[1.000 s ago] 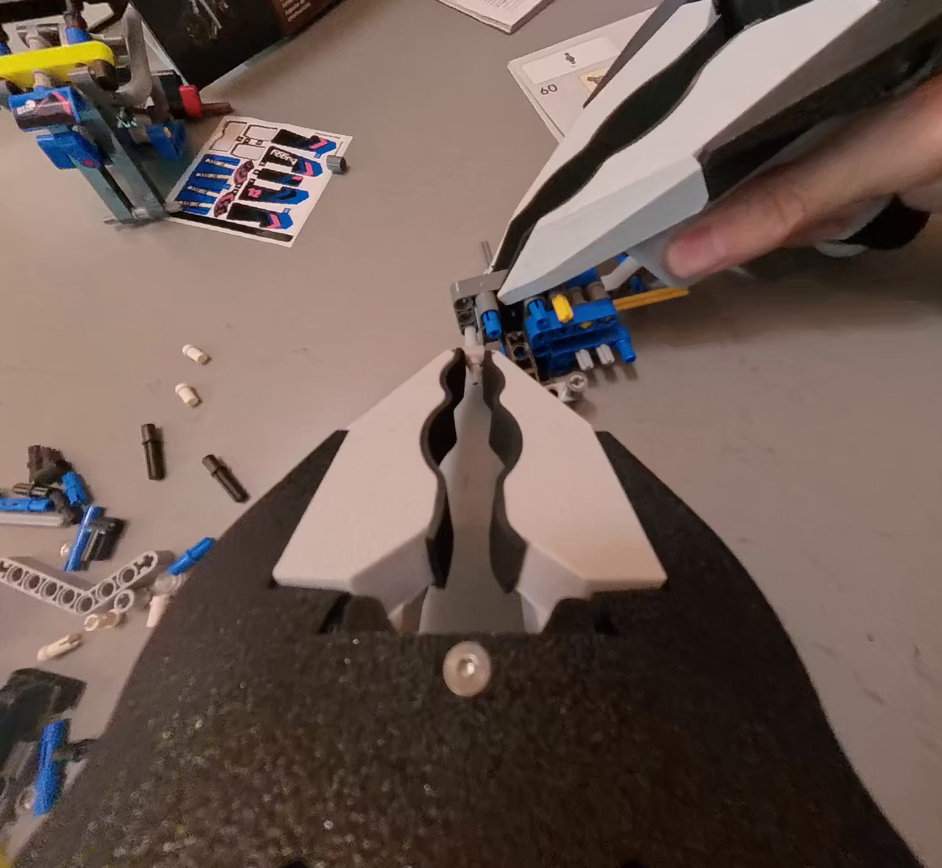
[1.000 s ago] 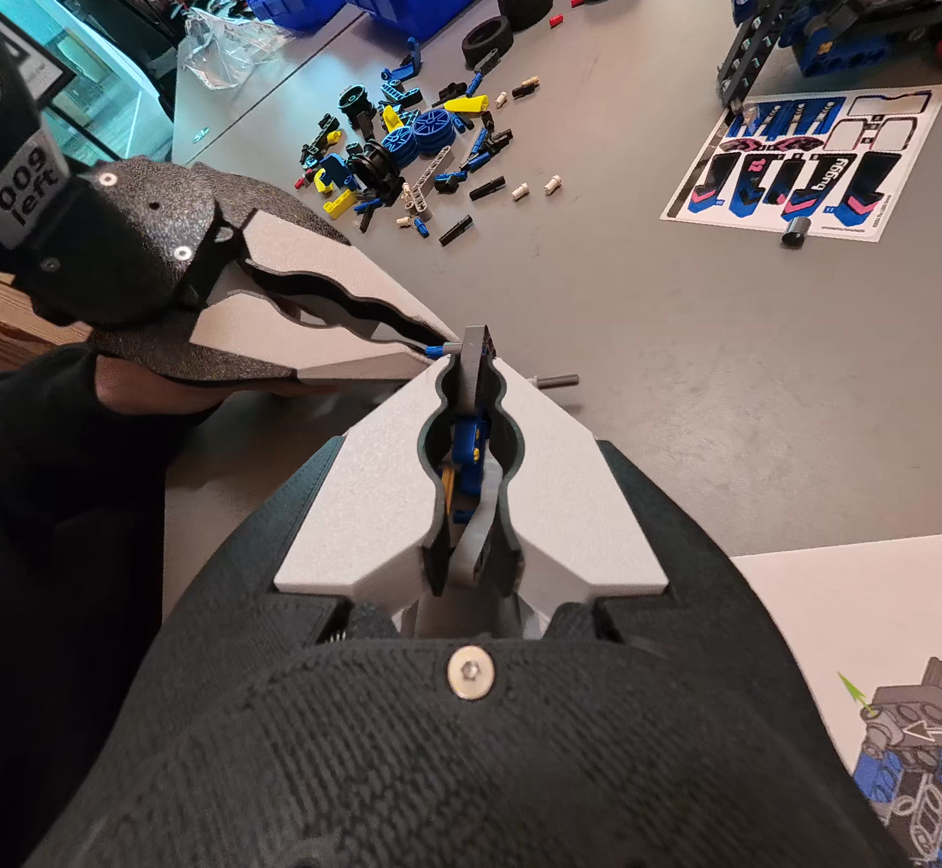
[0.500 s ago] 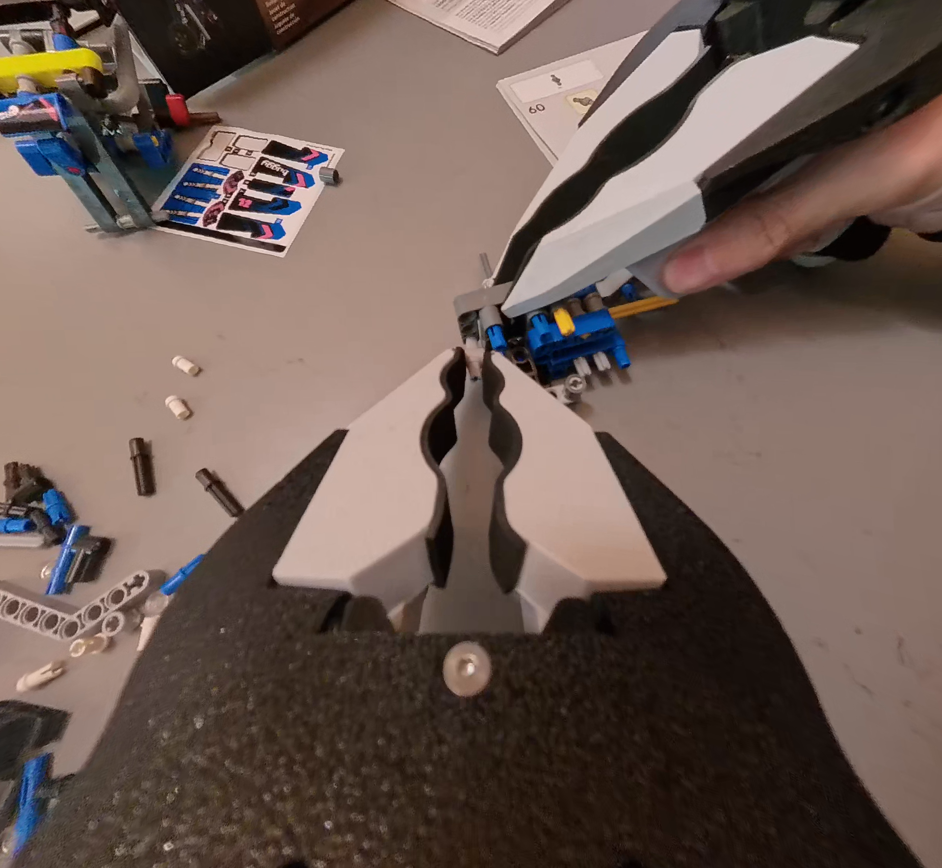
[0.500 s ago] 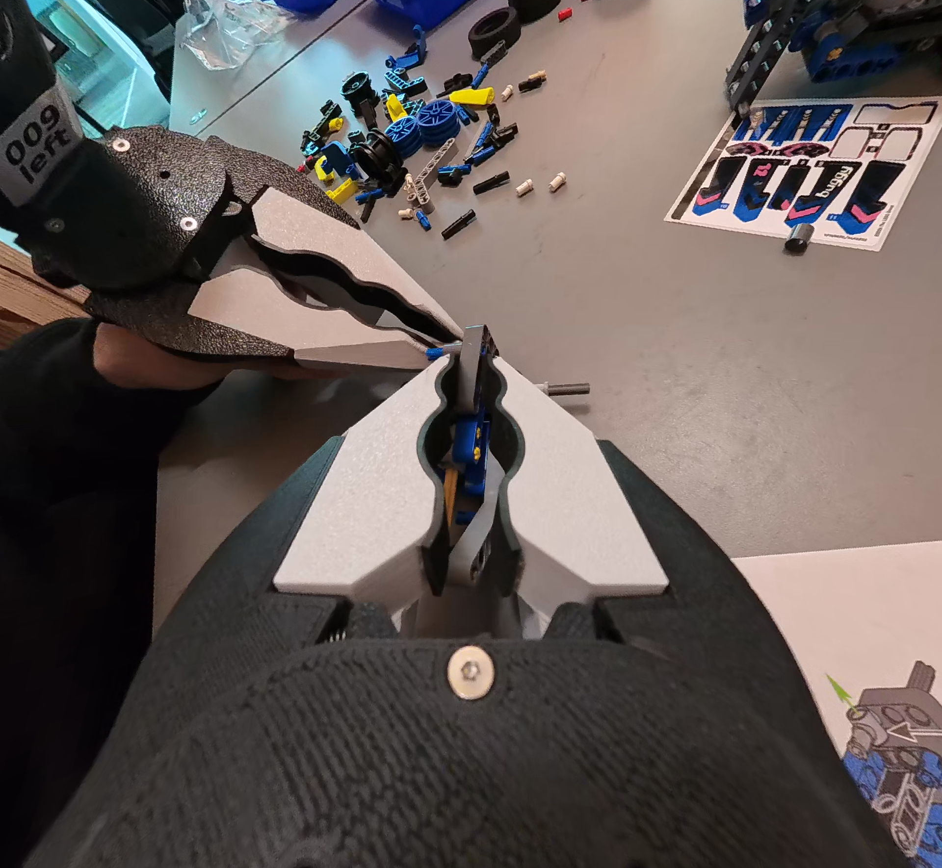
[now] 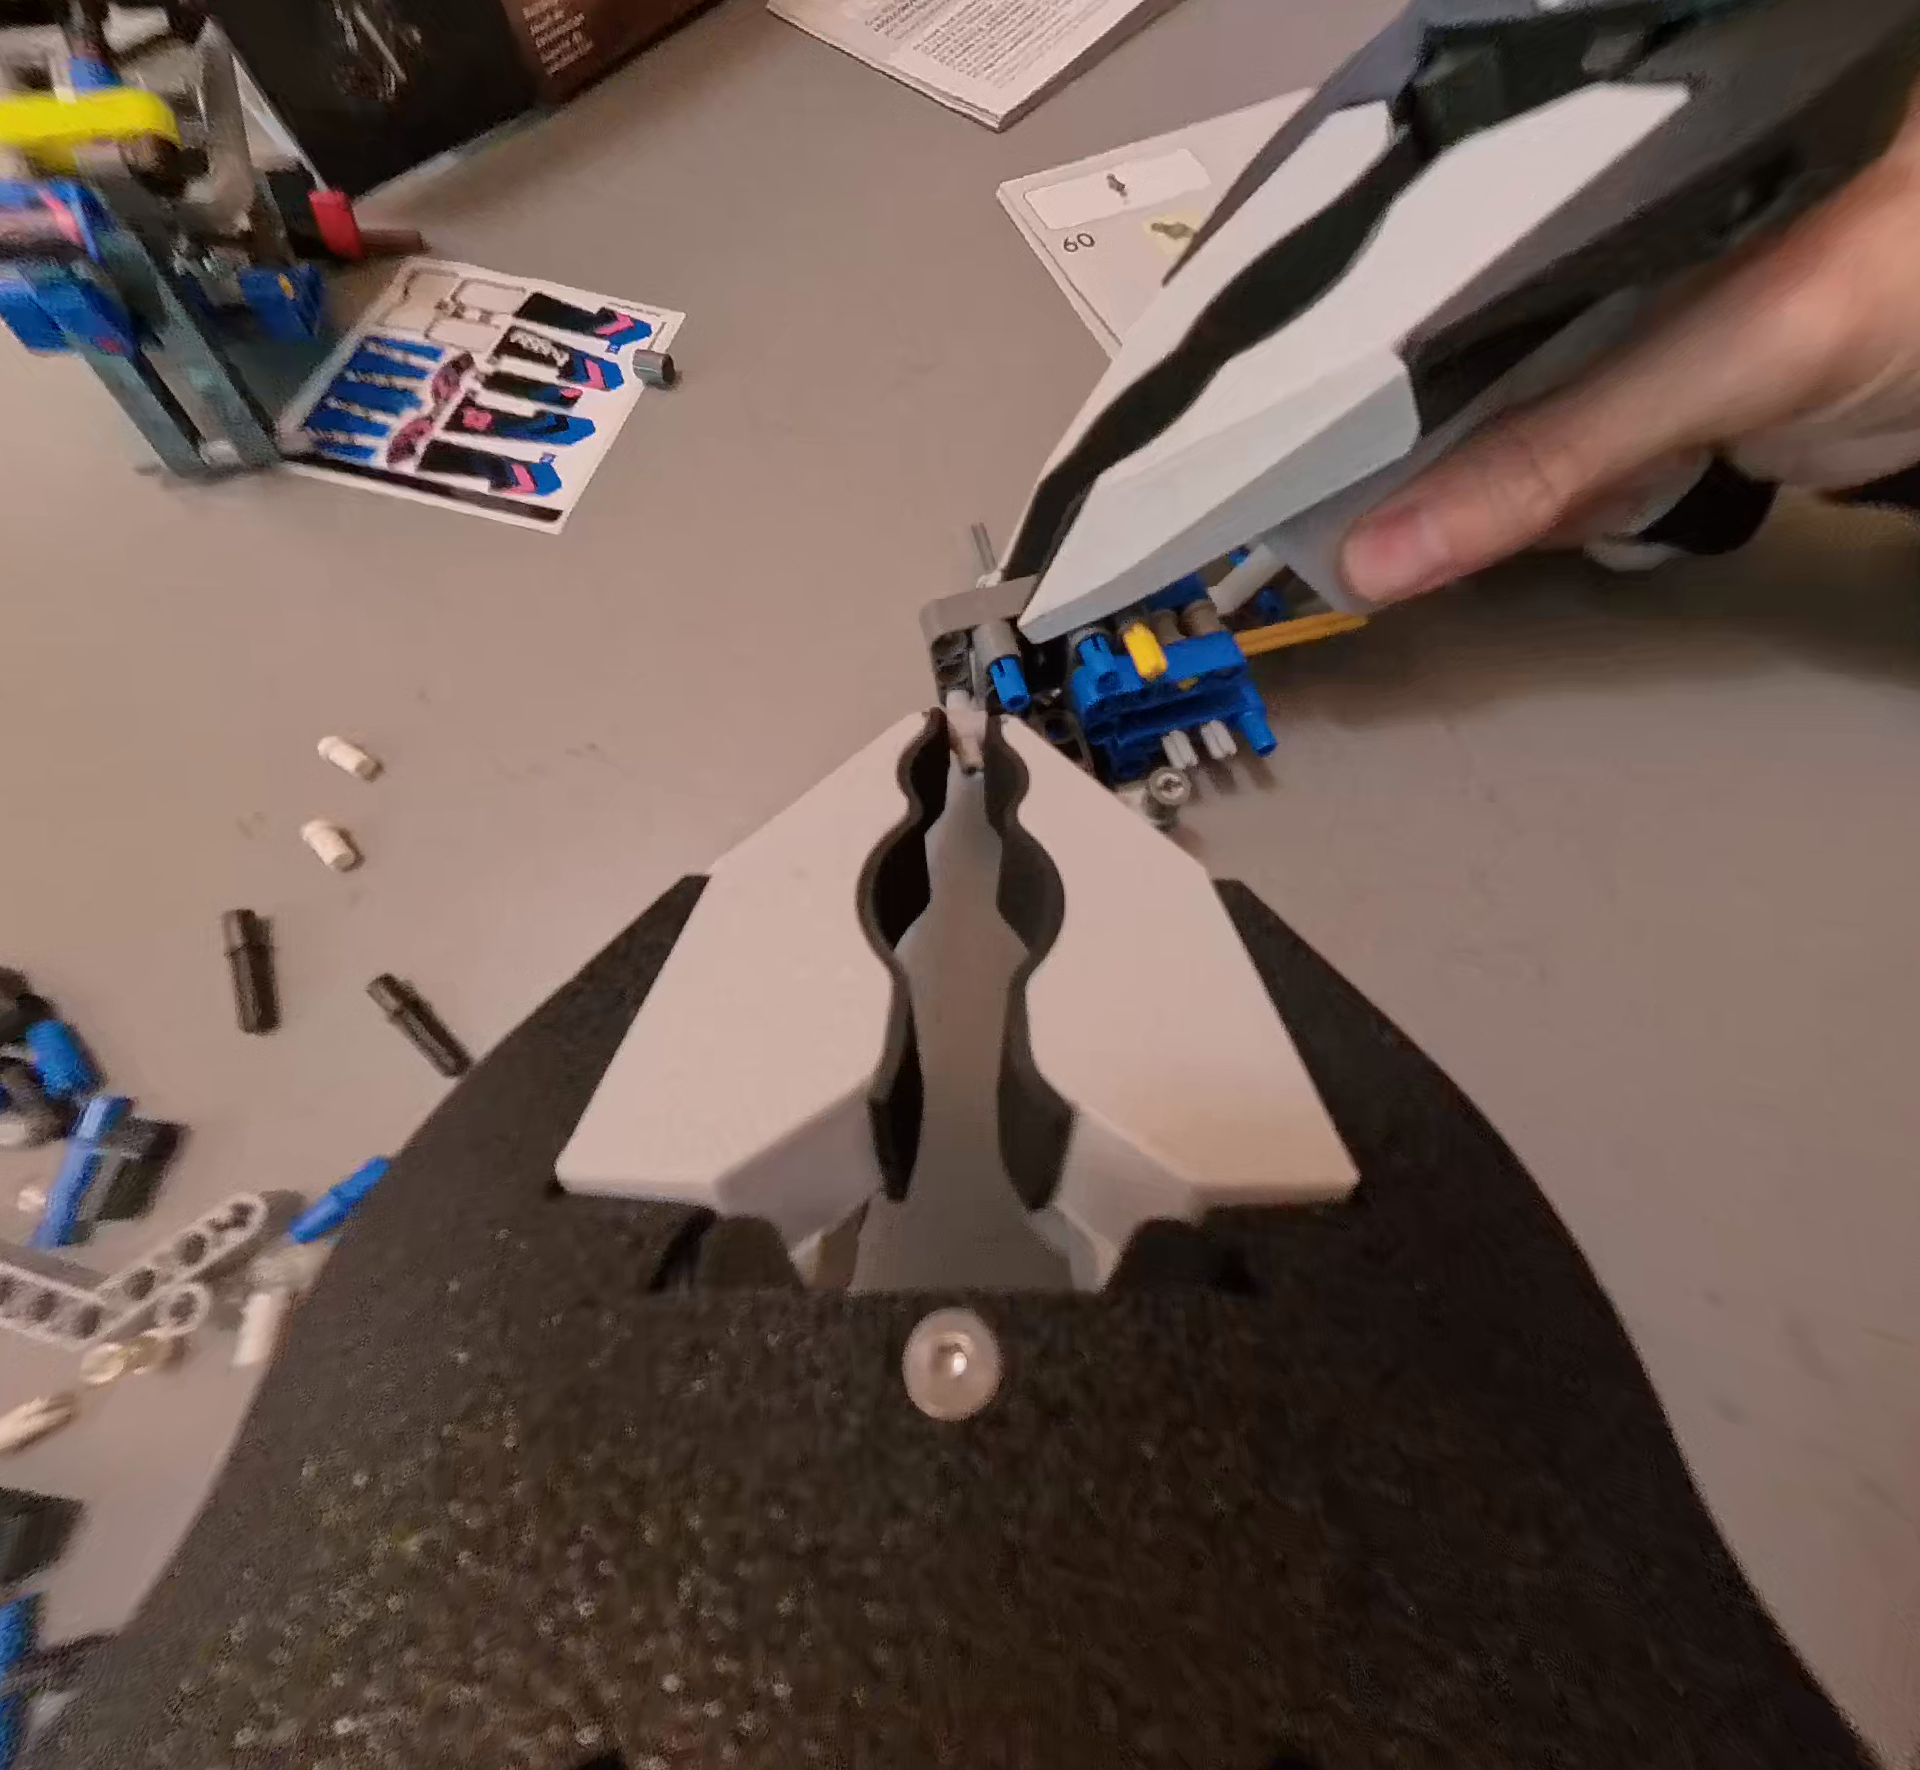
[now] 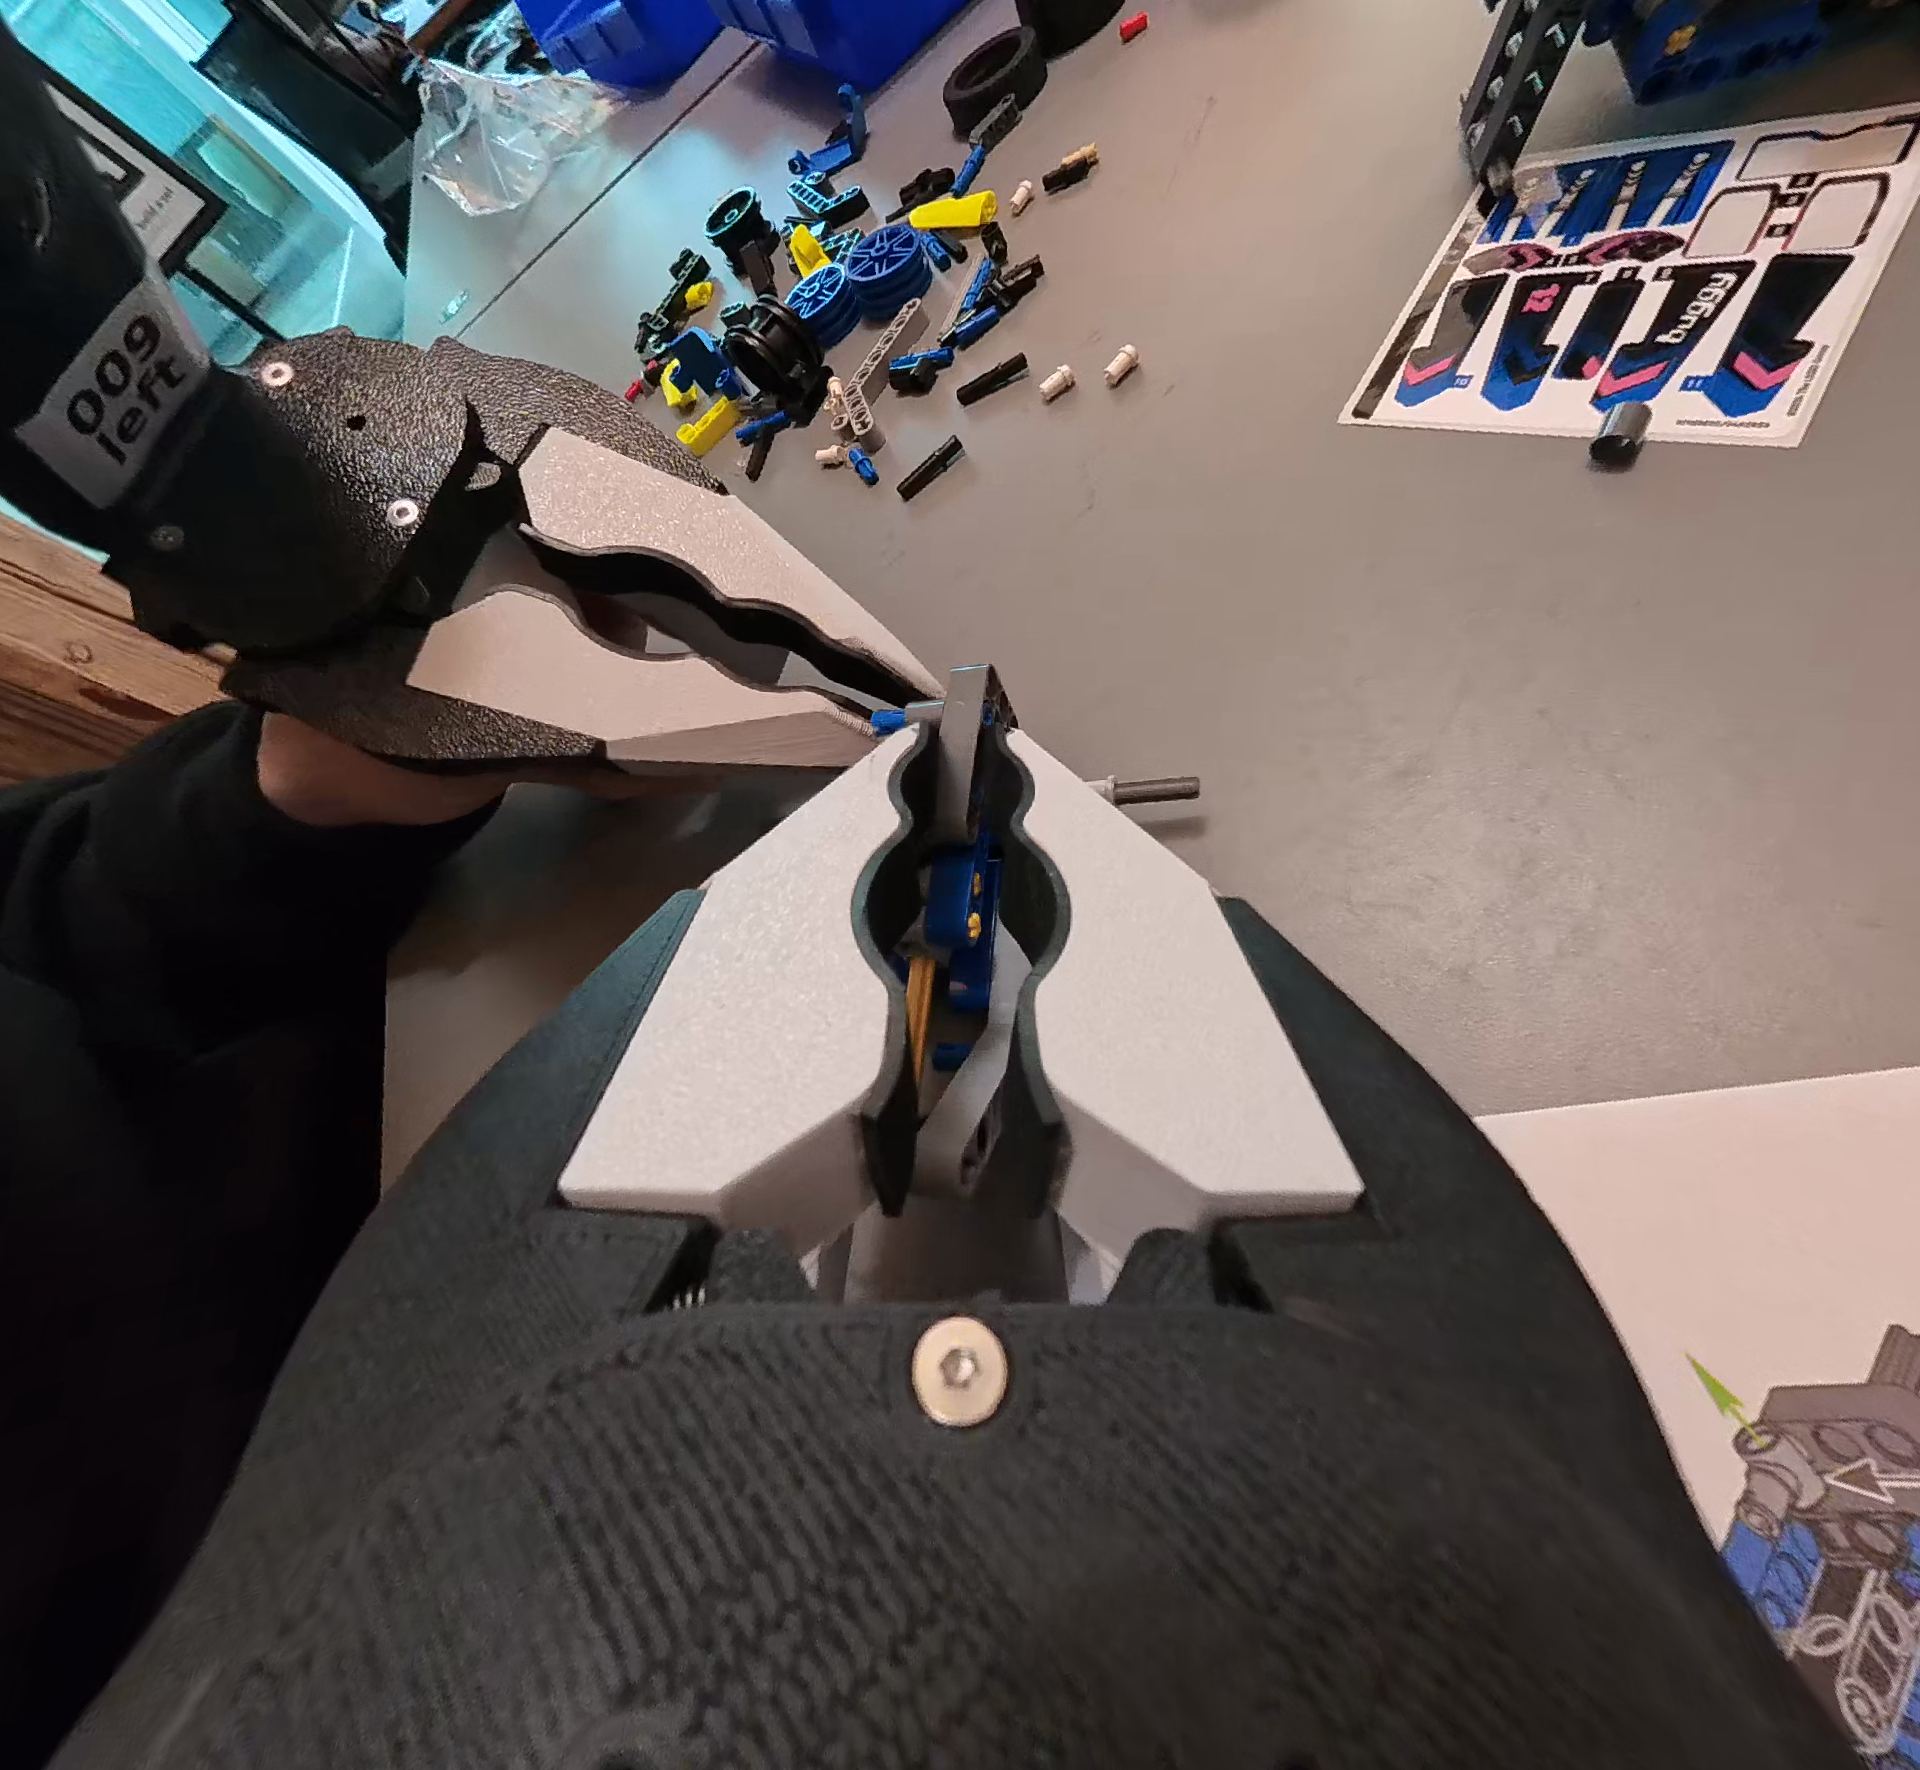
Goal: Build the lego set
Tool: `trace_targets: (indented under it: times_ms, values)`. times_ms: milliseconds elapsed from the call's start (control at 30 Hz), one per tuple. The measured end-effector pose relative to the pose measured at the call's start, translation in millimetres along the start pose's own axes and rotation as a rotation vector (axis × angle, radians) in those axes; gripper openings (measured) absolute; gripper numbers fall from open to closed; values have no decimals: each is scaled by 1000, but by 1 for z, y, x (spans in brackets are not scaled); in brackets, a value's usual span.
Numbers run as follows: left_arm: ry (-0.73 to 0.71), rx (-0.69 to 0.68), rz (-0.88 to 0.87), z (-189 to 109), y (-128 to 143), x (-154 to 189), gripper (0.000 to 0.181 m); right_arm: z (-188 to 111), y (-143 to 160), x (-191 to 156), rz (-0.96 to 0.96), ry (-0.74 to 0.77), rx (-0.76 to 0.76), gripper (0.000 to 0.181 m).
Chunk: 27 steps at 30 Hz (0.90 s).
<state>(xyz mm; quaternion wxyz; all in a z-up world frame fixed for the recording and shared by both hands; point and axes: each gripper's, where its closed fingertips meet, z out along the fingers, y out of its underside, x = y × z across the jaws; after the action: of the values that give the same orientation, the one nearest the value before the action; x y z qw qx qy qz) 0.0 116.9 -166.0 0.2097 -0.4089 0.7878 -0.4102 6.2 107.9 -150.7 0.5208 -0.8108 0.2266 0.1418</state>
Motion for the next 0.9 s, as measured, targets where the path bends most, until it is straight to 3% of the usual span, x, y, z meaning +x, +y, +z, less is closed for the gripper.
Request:
trace_targets:
  times_ms: [100, 233, 500, 733, 900]
  values:
    - [38, -1, -80, 0, 1, 0, 4, 0, 1, -2, 4, -13, -3, 8]
    - [-32, -41, 62, 2, 6, 1, 4, -1, 1, 0, 19, -11, 0, 8]
    - [67, -59, -22, 2, 10, 2, 4, -2, 1, -1, 24, -21, 2, 7]
    - [72, -110, 42, 2, 19, 1, 5, -1, 2, -1, 10, -9, -6, 7]
    - [133, -121, 18, 0, 22, 1, 15, -1, 2, 0, 4, -2, -5, 6]
